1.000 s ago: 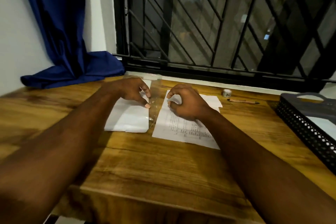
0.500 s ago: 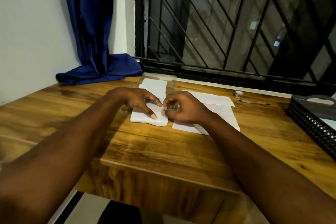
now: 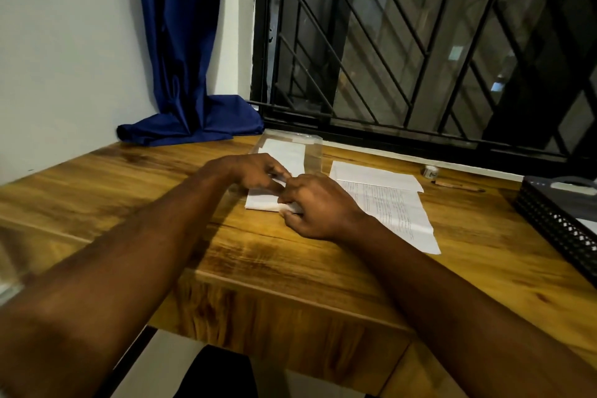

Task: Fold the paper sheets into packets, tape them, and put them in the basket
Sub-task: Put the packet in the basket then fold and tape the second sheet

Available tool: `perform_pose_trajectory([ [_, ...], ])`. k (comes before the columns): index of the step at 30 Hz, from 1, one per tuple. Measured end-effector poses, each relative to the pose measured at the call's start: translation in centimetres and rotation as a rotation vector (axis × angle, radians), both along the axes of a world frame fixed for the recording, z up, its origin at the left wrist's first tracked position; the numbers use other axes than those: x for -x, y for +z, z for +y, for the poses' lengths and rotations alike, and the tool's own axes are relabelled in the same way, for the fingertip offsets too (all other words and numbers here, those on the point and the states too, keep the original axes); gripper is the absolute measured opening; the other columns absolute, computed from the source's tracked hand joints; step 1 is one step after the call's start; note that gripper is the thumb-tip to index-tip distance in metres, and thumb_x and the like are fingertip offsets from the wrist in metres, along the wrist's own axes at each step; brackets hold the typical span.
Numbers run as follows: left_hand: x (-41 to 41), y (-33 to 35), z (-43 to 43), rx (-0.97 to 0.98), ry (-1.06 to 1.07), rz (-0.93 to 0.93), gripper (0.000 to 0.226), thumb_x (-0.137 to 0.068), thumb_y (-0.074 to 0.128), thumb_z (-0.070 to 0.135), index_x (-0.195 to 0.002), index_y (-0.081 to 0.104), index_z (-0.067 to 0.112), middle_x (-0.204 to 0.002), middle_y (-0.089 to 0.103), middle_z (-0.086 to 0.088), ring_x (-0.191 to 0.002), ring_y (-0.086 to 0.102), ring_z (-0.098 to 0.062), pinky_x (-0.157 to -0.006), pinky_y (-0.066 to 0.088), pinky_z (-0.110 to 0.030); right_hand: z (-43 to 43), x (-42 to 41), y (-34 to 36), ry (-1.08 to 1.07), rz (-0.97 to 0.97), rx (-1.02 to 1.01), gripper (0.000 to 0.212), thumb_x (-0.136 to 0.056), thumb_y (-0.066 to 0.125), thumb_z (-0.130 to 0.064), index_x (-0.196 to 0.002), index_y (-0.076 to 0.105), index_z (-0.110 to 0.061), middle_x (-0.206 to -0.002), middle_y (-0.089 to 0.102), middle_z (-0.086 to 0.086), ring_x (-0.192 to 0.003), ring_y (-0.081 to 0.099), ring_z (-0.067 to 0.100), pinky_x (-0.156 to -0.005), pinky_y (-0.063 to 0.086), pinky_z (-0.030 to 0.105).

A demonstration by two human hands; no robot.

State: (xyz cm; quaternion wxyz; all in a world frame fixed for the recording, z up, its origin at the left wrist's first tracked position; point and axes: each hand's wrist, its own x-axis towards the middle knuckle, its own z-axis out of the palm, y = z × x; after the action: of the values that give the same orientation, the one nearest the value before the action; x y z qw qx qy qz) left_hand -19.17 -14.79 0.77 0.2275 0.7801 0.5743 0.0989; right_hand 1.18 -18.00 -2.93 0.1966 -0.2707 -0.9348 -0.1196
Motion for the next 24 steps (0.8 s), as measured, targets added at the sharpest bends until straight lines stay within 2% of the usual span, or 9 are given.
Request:
perform_pose_trajectory([
  [5,0.1,0.3,-0.2,0.010,-0.005,-0.040,0.039,-0.093,0.075,0.025,-0.131,0.068,0.028,-0.136,0.061,0.010,-0.126,0.051,-0.008,-0.086,0.040,-0.020,-0.3,0.0,0.0,0.068,-0.006,-0.013,0.017,-0.097,0.058,-0.031,-0.099,0.074,-0.025,-0.104,0.070,-0.004,-0.101,0.061,0.017,-0.086,0.043,0.039],
  [8,0.2,0.0,0.8,-0.038,0.017,-0.004,0.034,-0.095,0.072,0.021,-0.128,0.069,0.023,-0.126,0.064,0.007,-0.118,0.054,-0.010,-0.084,0.040,-0.016,-0.4,-0.4,1.1,0.081,0.119,0.057,0.019,-0.094,0.061,-0.032,-0.103,0.075,-0.024,-0.098,0.070,-0.007,-0.091,0.060,0.013,-0.084,0.046,0.037],
  [10,0.6,0.1,0.8,-0.048,0.058,0.014,0.022,-0.096,0.070,0.014,-0.115,0.069,0.025,-0.118,0.063,0.003,-0.115,0.057,-0.017,-0.074,0.042,-0.008,-0.5,-0.4,2.5,0.102,0.189,0.045,0.019,-0.091,0.062,-0.032,-0.101,0.075,-0.021,-0.090,0.068,-0.007,-0.082,0.059,0.013,-0.077,0.048,0.038],
  [11,0.8,0.2,0.9,-0.017,0.082,0.006,0.023,-0.094,0.071,0.011,-0.112,0.066,0.025,-0.119,0.062,-0.001,-0.118,0.058,-0.023,-0.076,0.046,-0.010,-0.6,-0.5,3.2,0.118,0.238,0.030,0.018,-0.090,0.064,-0.030,-0.100,0.075,-0.019,-0.089,0.067,-0.007,-0.081,0.059,0.013,-0.074,0.048,0.037],
  [13,0.8,0.5,0.7,0.013,0.141,0.066,0.043,-0.088,0.074,0.007,-0.127,0.058,0.019,-0.133,0.056,-0.014,-0.126,0.055,-0.032,-0.089,0.050,-0.028,-0.9,-0.8,4.4,0.156,0.381,0.023,0.013,-0.090,0.066,-0.025,-0.097,0.072,-0.016,-0.091,0.069,-0.004,-0.083,0.061,0.013,-0.069,0.048,0.033],
  [15,0.2,0.7,0.0,-0.006,0.232,0.169,0.058,-0.094,0.065,-0.002,-0.147,0.042,0.002,-0.144,0.048,-0.022,-0.116,0.052,-0.030,-0.084,0.047,-0.032,-1.0,-1.4,5.4,0.164,0.511,0.022,0.011,-0.092,0.067,-0.023,-0.096,0.069,-0.014,-0.094,0.069,-0.002,-0.086,0.062,0.012,-0.065,0.052,0.030],
  [18,0.1,0.4,0.3,-0.071,0.189,0.054,0.065,-0.102,0.062,0.022,-0.156,0.030,0.009,-0.155,0.041,-0.016,-0.127,0.047,-0.026,-0.105,0.038,-0.034,-0.3,-2.3,6.4,0.124,0.645,-0.012,0.012,-0.095,0.067,-0.023,-0.100,0.067,-0.012,-0.099,0.070,-0.002,-0.089,0.061,0.007,-0.066,0.053,0.024],
  [20,0.5,0.1,1.0,-0.039,0.172,0.017,0.068,-0.102,0.060,0.039,-0.158,0.028,0.017,-0.156,0.041,-0.009,-0.131,0.047,-0.024,-0.111,0.037,-0.039,0.1,-2.9,7.1,0.091,0.710,-0.050,0.014,-0.097,0.067,-0.023,-0.103,0.066,-0.011,-0.100,0.070,-0.003,-0.090,0.060,0.005,-0.067,0.053,0.020],
  [24,1.1,-0.7,2.3,0.026,0.202,-0.021,0.068,-0.091,0.068,0.048,-0.148,0.043,0.024,-0.143,0.052,-0.004,-0.122,0.056,-0.028,-0.105,0.050,-0.047,0.5,-3.8,8.5,0.062,0.837,-0.141,0.016,-0.102,0.062,-0.024,-0.108,0.063,-0.009,-0.100,0.070,0.003,-0.088,0.068,0.014,-0.066,0.062,0.036],
])
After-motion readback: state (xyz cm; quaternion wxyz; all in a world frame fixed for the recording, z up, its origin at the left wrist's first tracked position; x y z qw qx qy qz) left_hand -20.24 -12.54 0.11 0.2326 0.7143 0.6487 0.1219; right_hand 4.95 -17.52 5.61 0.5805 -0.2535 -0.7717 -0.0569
